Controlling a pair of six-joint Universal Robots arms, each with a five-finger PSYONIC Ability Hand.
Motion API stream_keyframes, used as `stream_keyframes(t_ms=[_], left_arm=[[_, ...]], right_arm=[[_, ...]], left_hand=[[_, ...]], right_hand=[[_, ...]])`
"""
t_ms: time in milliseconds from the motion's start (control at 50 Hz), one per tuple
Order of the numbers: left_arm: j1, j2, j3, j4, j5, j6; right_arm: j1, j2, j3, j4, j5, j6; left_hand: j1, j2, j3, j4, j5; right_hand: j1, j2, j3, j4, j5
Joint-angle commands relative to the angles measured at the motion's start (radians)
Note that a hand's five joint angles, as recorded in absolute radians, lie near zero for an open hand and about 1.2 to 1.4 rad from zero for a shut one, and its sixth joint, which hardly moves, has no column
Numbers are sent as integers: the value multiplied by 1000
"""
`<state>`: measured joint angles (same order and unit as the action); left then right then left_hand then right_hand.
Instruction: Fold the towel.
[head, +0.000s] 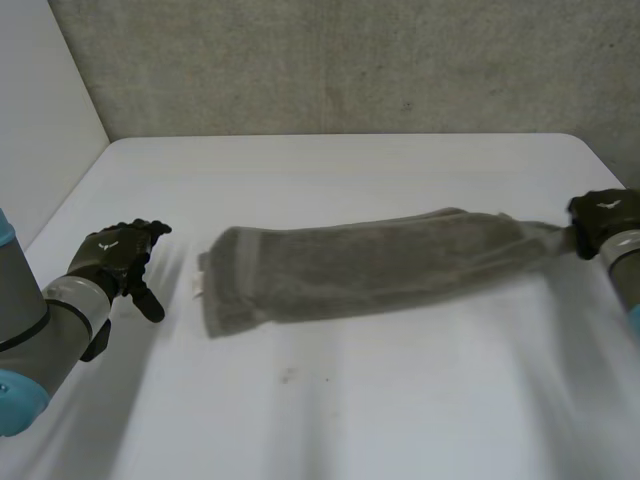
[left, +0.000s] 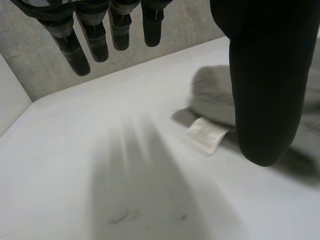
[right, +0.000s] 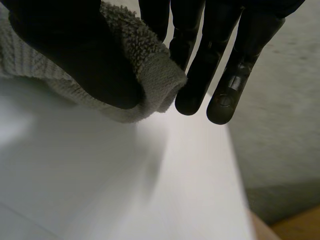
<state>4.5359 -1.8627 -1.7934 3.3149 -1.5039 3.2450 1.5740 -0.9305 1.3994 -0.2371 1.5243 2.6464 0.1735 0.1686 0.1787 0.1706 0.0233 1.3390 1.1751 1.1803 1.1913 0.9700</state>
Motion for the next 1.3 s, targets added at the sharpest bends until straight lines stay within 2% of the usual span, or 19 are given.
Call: stream_keyframes(t_ms=[20,40,120,260,360,380,400,440,540,660,780,800,820,860,940,980,1040,1140,1300], left_arm=[[-1,17,-14,0,1,1],[-1,19,-17,0,1,1],[-1,19,-18,0,1,1],[-3,20,-26,2,1,1],[-6,31,-30,2,1,1],[-8,39,-40,2,1,1],[-9,40,-41,2,1,1],[-11,40,-41,2,1,1],[-15,40,-41,2,1,1],[-35,40,-32,2,1,1],[-89,39,6,9,1,2],[-89,39,6,9,1,2],[-110,36,20,18,1,2],[-132,31,37,32,1,2],[-205,8,115,83,-2,1],[-234,-7,150,90,-5,2],[-291,-39,231,92,-12,1],[-375,-108,347,91,-13,-1],[-506,-248,497,87,-13,-51]], right_arm=[[-136,-65,-3,15,28,-288],[-155,-77,-11,15,28,-348],[-161,-83,-32,6,19,-396],[-100,-142,-94,1,-24,-324],[131,-163,-114,-74,-96,-246],[317,-143,-96,-128,-124,-247],[317,-143,-95,-128,-124,-247],[441,-101,-85,-137,-139,-247],[582,-32,-53,-125,-180,-246],[673,45,7,-97,-216,-269],[667,47,7,-30,-220,-299],[664,39,0,-4,-217,-299],[664,20,-5,24,-211,-287],[655,-10,-3,33,-211,-273],[589,-76,13,42,-210,-192],[528,-143,41,50,-207,-61],[502,-182,61,50,-207,-2],[342,-309,159,48,-207,170],[209,-363,265,51,-207,191]], left_hand=[[5,10,0,8,-20],[5,10,0,8,-20],[5,10,0,8,-20],[2,7,-3,5,-22],[2,7,-3,5,-22],[2,7,-3,5,-22],[5,10,0,8,-20],[2,7,-3,5,-22],[2,7,-3,5,-22],[2,7,-3,5,-22],[5,10,0,8,-20],[5,10,0,8,-20],[5,10,0,8,-20],[8,13,3,11,-17],[25,30,20,28,1],[28,33,23,31,4],[31,36,26,34,7],[49,54,44,52,25],[61,65,55,63,36]], right_hand=[[57,221,216,205,252],[57,221,216,205,252],[57,221,216,205,252],[57,221,216,205,252],[57,221,216,205,252],[57,221,216,205,252],[57,221,216,205,252],[57,221,216,205,252],[57,221,216,205,252],[57,221,216,205,252],[57,221,216,205,252],[-288,-124,-129,-140,-93],[-1061,-897,-903,-914,-867],[-1164,-1001,-1006,-1017,-970],[-1164,-1001,-1006,-1017,-970],[-1164,-1001,-1006,-1017,-970],[-1164,-1001,-1006,-1017,-970],[-1164,-1001,-1006,-1017,-970],[-1164,-1001,-1006,-1017,-970]])
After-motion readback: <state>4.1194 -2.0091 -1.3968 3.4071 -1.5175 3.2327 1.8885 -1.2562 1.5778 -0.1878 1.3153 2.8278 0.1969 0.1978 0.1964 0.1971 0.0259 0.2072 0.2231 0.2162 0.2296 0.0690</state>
